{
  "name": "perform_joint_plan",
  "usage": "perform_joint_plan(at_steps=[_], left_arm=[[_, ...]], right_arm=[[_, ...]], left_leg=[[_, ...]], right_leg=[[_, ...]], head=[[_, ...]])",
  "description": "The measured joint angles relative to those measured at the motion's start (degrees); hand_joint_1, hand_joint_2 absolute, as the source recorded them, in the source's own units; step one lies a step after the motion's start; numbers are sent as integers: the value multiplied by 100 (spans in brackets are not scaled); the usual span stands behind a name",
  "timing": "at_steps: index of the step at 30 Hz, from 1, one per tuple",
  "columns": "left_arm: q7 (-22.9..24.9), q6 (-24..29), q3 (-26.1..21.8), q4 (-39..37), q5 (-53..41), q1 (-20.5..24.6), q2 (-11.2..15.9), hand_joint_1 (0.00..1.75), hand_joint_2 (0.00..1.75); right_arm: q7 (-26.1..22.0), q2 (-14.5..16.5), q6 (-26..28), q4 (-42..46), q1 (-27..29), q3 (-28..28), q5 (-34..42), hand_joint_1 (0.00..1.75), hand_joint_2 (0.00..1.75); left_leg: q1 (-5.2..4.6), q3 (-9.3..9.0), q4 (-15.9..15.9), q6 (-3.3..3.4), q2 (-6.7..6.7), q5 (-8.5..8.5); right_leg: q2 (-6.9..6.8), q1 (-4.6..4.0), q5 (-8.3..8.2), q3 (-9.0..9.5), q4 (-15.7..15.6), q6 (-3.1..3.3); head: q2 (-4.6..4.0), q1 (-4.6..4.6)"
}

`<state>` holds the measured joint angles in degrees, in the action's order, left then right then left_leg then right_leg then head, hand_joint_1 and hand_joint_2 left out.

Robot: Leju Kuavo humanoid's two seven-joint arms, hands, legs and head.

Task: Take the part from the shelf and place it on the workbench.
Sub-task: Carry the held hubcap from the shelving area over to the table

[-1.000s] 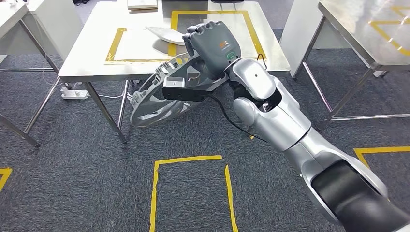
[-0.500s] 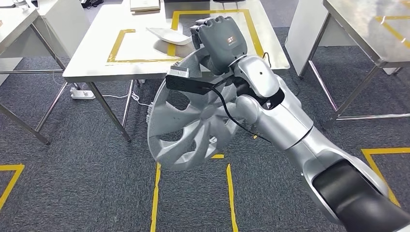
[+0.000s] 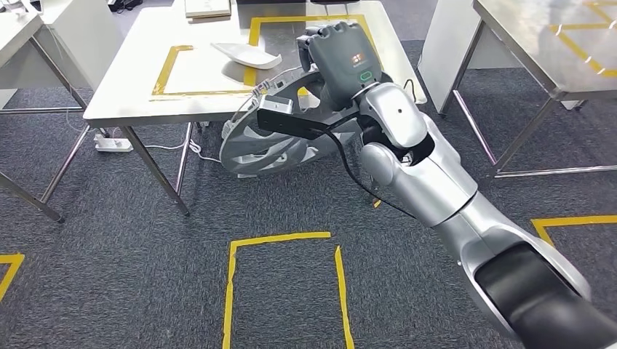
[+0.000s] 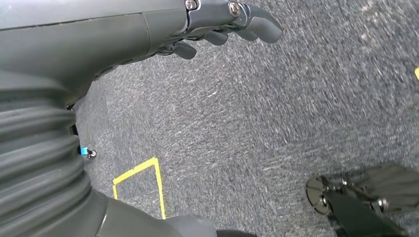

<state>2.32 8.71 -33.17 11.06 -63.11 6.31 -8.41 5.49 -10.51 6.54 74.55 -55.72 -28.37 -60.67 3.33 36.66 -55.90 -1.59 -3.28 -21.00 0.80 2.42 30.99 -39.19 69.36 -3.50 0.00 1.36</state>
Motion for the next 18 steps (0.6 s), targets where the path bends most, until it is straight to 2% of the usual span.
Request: perform_joint_plan(at_steps=[1,2,3,4,5,6,8,10,12,13,14,15,17,18], left_arm=[[0,-4,11,0,-4,1,-2,0,175],[1,-7,20,2,-7,3,7,0,175],[1,-14,25,3,-10,6,12,0,175],[-1,-19,27,4,-16,6,18,0,175],[-1,-21,29,5,-25,3,23,0,175],[-2,-20,31,4,-34,-2,19,0,175],[3,-1,36,3,-47,-10,13,0,175],[6,16,45,2,-48,-8,8,0,175],[3,22,55,2,-48,-7,9,0,175],[-2,15,57,2,-47,-10,11,0,175],[-6,4,58,2,-46,-15,15,0,175],[-13,-9,58,2,-44,-19,21,0,175],[-27,-28,58,1,-31,-26,32,0,175],[-36,-35,58,-1,-23,-26,34,0,175]], right_arm=[[1,-23,-2,1,2,5,-1,175,175],[2,-45,-3,1,-1,10,-1,175,175],[-2,-59,-3,4,-3,14,-1,175,175],[-3,-71,-3,7,2,16,-1,175,175],[-3,-84,-3,5,12,17,-1,175,175],[-5,-92,-1,4,21,16,3,175,175],[-10,-106,14,-2,39,16,11,175,175],[-16,-117,33,-2,64,17,18,175,175],[-19,-129,41,-3,117,16,19,175,175],[-20,-131,40,-3,149,15,19,175,175],[-22,-131,40,-4,173,14,19,175,175],[-22,-131,39,-4,186,14,18,175,175],[-22,-131,39,-8,185,13,17,175,175],[-21,-131,37,-13,179,13,17,175,175]], left_leg=[[42,39,-81,-58,4,-35],[62,84,-163,-126,6,-79],[73,122,-241,-186,5,-129],[72,143,-289,-237,4,-169],[67,143,-296,-277,-4,-191],[79,134,-284,-305,-13,-201],[86,153,-344,-330,69,-236],[41,387,-842,-285,232,-463],[-31,797,-1632,-215,302,-757],[-62,953,-1894,-179,303,-805],[-92,1022,-1966,-135,303,-750],[-122,976,-1809,-82,303,-586],[-194,676,-1140,26,330,-193],[-230,520,-826,65,347,-103]], right_leg=[[-1,49,-161,184,-361,-58],[14,62,-266,336,-650,-99],[27,70,-316,439,-836,-77],[36,62,-307,476,-896,-28],[42,37,-277,458,-848,51],[29,38,-271,460,-833,138],[6,25,-264,488,-839,238],[-27,4,-246,546,-855,315],[-67,-38,-194,607,-858,373],[-83,-61,-160,641,-857,393],[-93,-82,-121,681,-857,403],[-100,-98,-76,731,-857,403],[-115,-120,31,844,-863,372],[-119,-136,80,886,-868,341]], head=[[0,3],[1,18],[1,32],[1,45],[1,55],[0,52],[0,37],[0,16],[0,7],[0,5],[0,6],[0,7],[0,7],[0,1]])
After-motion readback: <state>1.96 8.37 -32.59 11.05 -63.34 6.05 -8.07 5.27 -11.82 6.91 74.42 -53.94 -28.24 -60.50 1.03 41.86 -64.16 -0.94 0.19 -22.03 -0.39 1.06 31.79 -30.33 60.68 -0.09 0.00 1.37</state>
